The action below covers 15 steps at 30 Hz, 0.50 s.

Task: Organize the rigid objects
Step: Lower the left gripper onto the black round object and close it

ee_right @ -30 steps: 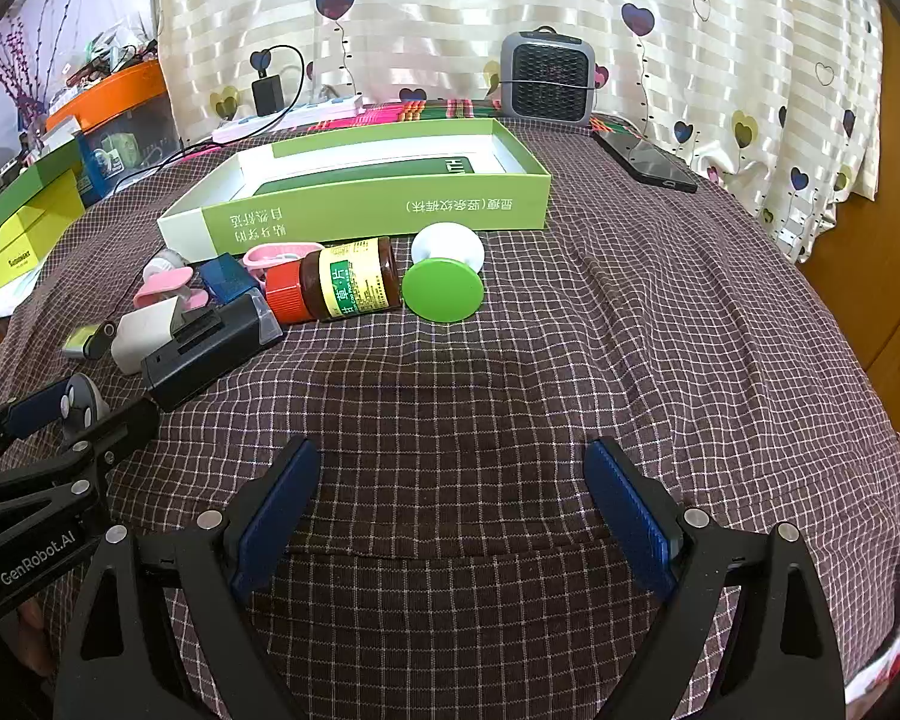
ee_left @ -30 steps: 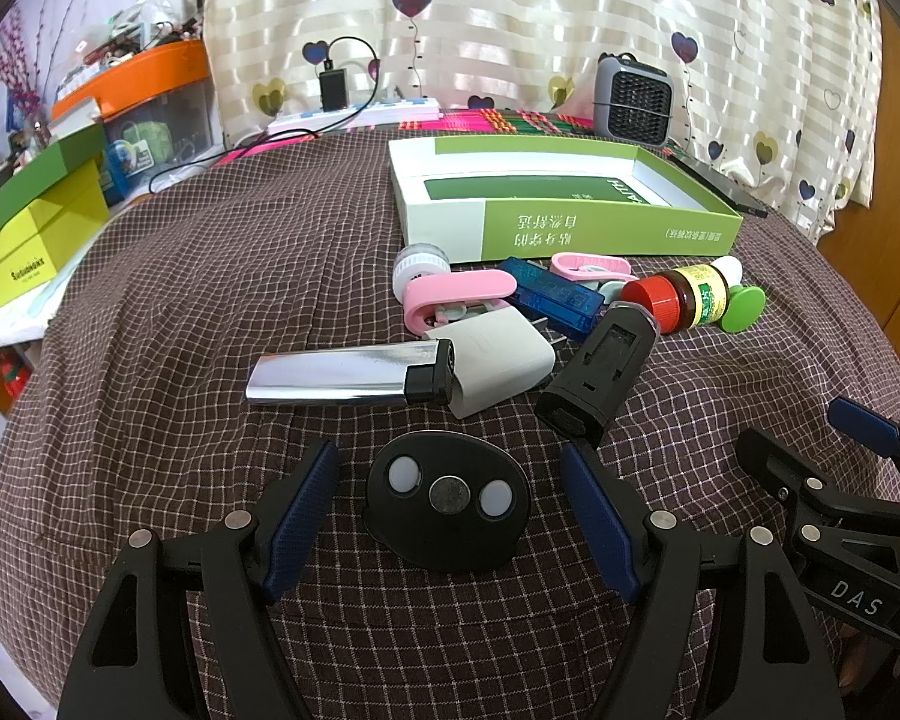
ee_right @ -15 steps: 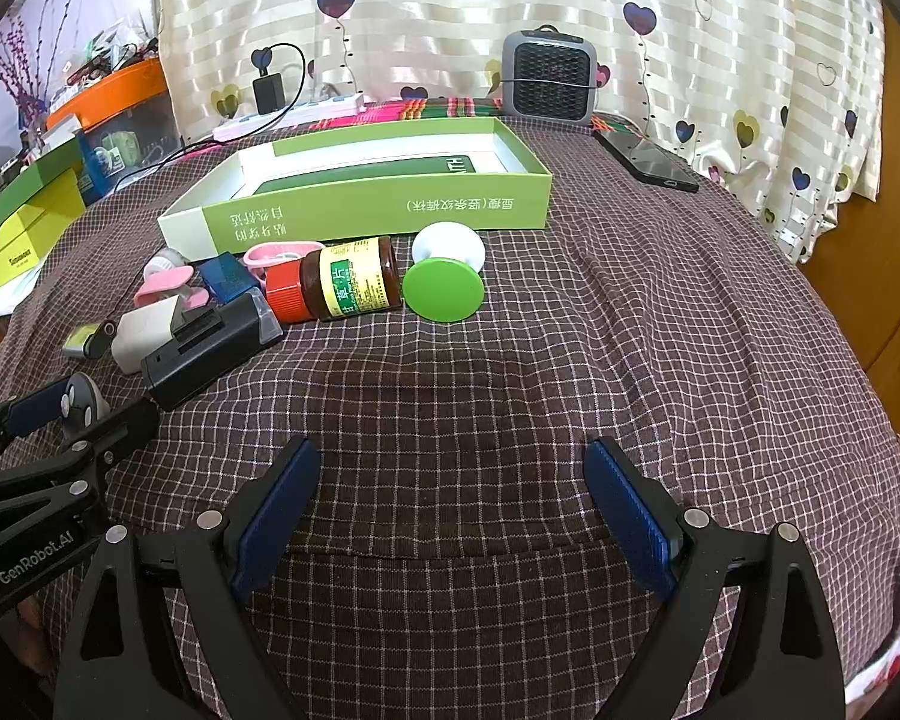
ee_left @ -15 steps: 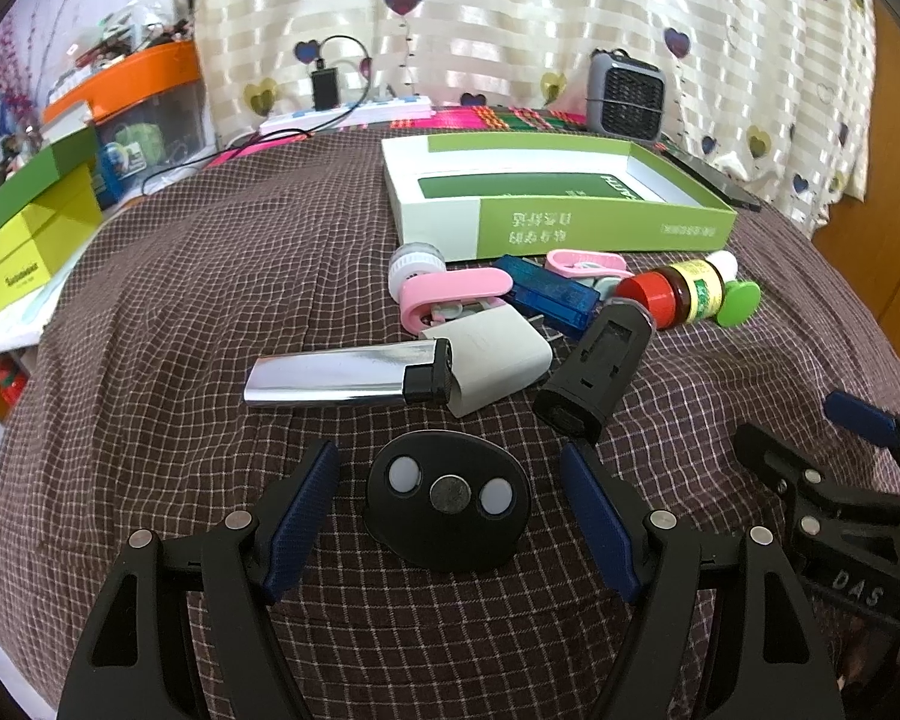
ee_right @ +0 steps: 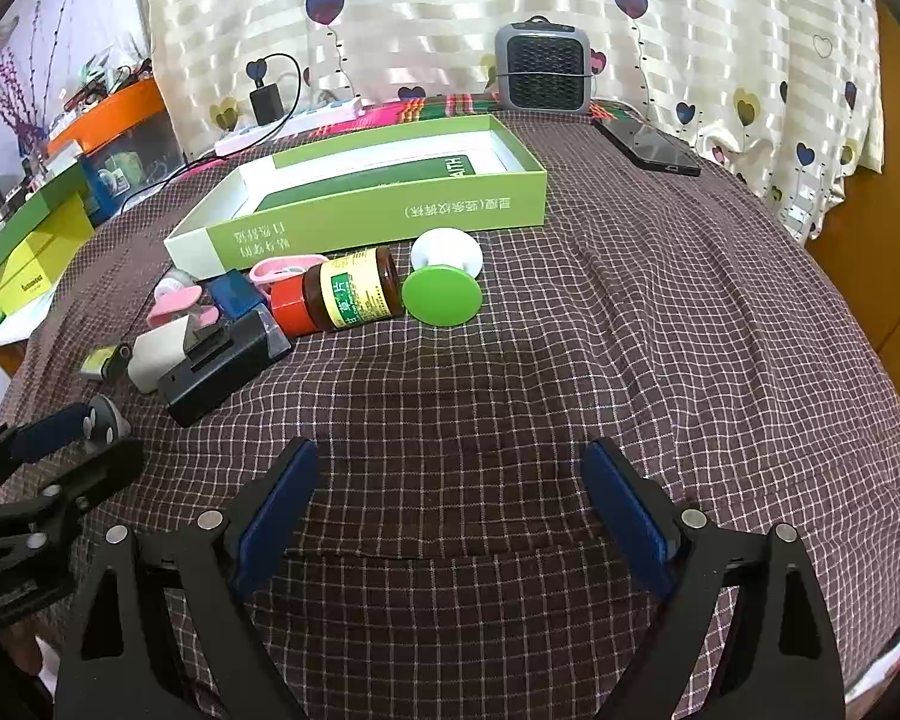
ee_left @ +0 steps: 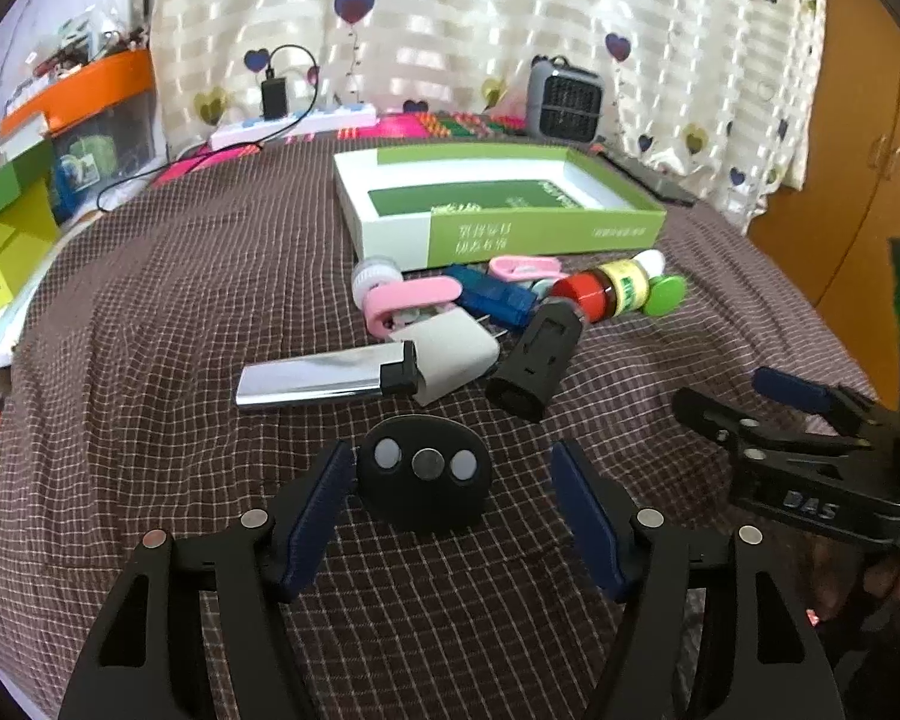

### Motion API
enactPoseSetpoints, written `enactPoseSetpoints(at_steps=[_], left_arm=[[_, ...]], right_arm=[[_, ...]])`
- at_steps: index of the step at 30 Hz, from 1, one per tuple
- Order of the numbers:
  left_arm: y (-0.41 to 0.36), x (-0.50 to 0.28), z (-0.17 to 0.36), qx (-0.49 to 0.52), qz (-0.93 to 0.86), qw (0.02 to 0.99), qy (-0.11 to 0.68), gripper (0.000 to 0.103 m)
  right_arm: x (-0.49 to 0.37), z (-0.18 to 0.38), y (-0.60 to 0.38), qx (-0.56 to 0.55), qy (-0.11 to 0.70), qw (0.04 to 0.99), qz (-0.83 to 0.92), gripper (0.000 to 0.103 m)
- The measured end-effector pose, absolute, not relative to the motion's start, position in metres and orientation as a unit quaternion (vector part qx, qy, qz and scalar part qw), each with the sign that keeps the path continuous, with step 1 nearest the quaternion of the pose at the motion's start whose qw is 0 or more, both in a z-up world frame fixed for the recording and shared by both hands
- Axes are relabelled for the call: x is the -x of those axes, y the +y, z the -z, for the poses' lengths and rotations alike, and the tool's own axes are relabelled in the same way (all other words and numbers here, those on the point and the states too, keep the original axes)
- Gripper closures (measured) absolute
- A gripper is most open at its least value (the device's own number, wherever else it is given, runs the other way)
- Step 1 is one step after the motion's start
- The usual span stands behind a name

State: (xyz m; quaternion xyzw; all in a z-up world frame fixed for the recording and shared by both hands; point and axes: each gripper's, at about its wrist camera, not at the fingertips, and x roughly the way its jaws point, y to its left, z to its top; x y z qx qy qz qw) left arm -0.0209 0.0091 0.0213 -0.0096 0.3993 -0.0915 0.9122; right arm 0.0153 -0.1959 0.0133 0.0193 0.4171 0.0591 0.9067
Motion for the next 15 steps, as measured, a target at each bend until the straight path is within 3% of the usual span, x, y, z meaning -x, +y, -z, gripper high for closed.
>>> enactPoseSetpoints(at_steps=[15], left_arm=[[0.032,0.017,-0.007,0.024,0.073,0.906,0.415,0.034]], right_arm=[[-0.011,-0.020,-0.188,-0.012,0.405,0.912,-0.070,0.013]])
